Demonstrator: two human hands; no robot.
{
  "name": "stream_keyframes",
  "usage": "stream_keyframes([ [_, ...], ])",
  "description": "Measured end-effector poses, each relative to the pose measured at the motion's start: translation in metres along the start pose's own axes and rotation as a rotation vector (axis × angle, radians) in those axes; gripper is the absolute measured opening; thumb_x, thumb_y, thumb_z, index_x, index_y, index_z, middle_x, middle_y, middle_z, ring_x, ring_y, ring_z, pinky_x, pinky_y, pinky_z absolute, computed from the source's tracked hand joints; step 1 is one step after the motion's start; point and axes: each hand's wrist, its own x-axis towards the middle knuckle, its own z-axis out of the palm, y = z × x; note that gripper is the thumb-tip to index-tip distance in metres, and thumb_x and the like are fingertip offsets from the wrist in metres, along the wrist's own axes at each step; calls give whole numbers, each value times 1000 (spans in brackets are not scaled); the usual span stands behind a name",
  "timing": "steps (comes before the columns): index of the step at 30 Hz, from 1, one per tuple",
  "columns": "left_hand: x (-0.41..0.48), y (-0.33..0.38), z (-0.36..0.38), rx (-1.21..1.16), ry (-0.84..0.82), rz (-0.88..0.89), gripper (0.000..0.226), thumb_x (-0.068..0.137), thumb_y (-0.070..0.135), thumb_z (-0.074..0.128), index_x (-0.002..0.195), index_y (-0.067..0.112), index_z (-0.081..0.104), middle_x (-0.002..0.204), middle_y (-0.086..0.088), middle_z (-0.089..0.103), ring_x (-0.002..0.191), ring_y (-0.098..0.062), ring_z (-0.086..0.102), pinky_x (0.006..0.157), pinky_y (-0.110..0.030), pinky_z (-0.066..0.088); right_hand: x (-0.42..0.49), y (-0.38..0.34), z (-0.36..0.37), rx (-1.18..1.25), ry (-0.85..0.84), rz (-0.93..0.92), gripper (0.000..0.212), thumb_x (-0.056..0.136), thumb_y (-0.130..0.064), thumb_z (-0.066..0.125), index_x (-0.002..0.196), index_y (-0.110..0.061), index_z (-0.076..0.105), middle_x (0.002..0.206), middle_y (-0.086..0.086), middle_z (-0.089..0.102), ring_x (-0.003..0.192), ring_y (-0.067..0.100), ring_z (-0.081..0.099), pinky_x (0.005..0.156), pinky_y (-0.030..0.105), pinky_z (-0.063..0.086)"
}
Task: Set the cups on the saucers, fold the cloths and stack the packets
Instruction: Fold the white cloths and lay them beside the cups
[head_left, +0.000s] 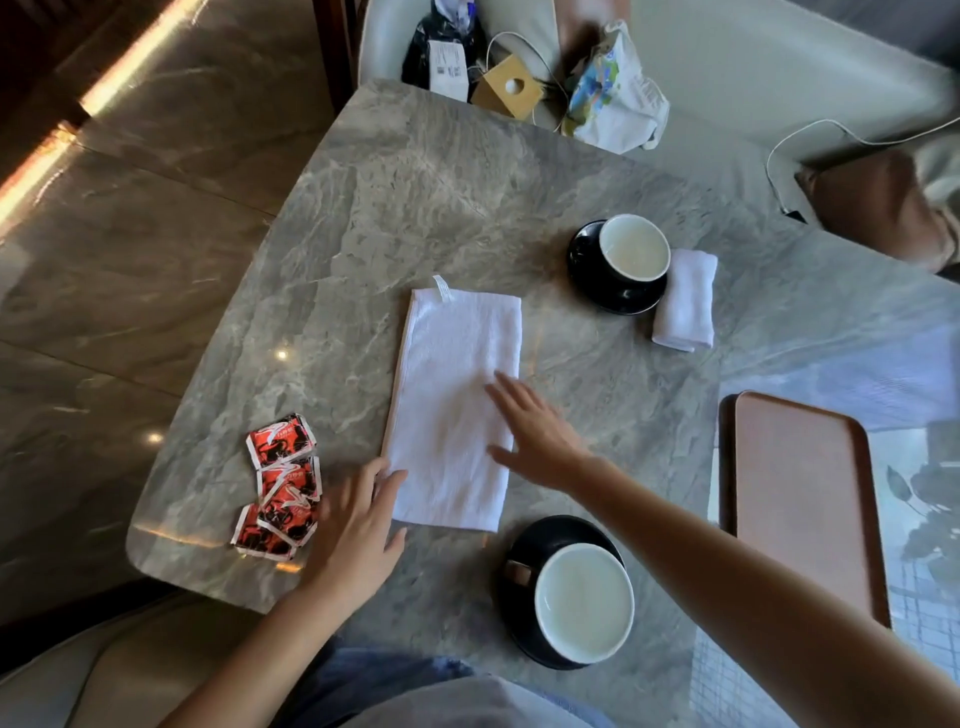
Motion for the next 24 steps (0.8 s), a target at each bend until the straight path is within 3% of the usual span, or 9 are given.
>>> stream_keyframes([
  [6,7,-2,-1,16,-51,14,56,65,19,76,118,23,58,121,-1,55,104,-24,58,80,-41,49,-9,-18,14,-105,-93,1,94,86,-44,61,152,-16,0,161,6,-11,148,26,-12,120,47,14],
  [7,8,-4,-1,15,-55,14,55,66,19,75,118,24,57,121,1,54,104,-23,58,80,-40,49,-11,-21,13,-107,-68,-4,91,86,-44,61,151,-16,4,161,7,-4,148,27,-6,119,46,16],
  [9,9,-5,0,10,-62,7,54,68,18,73,119,26,57,122,2,54,104,-22,57,82,-39,48,-15,-29,11,-80,33,-59,72,84,-43,62,142,-18,27,151,8,27,141,28,24,108,42,34],
  [10,10,-6,1,8,-60,1,54,68,18,73,119,27,56,122,2,53,105,-22,56,82,-39,48,-18,-35,10,-68,69,-103,58,82,-43,63,130,-20,39,136,4,43,128,25,41,95,38,43],
  [12,9,-6,3,1,-60,-15,53,70,19,71,120,27,55,123,3,52,106,-21,55,83,-39,48,-25,-46,14,-105,10,-176,40,78,-44,66,108,-22,48,109,-1,55,104,22,56,72,33,40],
  [14,9,-6,4,-7,-64,-26,53,70,22,70,120,29,52,123,6,49,106,-20,53,82,-37,46,-33,-54,21,-215,-131,-205,44,74,-40,71,106,-20,49,108,2,53,101,21,52,68,34,39],
  [16,11,-5,5,-12,-71,-36,56,68,24,72,120,30,50,123,6,48,105,-21,51,81,-37,44,-38,-55,29,-303,-200,-180,48,77,-21,70,116,-15,44,117,6,47,106,24,47,67,38,42],
  [19,15,-2,6,14,-101,-45,59,68,29,72,121,31,46,126,6,45,108,-22,49,82,-38,41,-38,-56,33,-327,-182,-164,53,78,2,59,125,-10,38,121,10,43,108,28,46,65,37,42],
  [24,15,1,9,27,-127,-83,65,69,43,68,126,32,39,132,7,38,116,-21,43,89,-38,36,-38,-53,31,-251,-173,-187,53,77,8,55,125,-9,39,121,10,43,109,28,44,66,37,44],
])
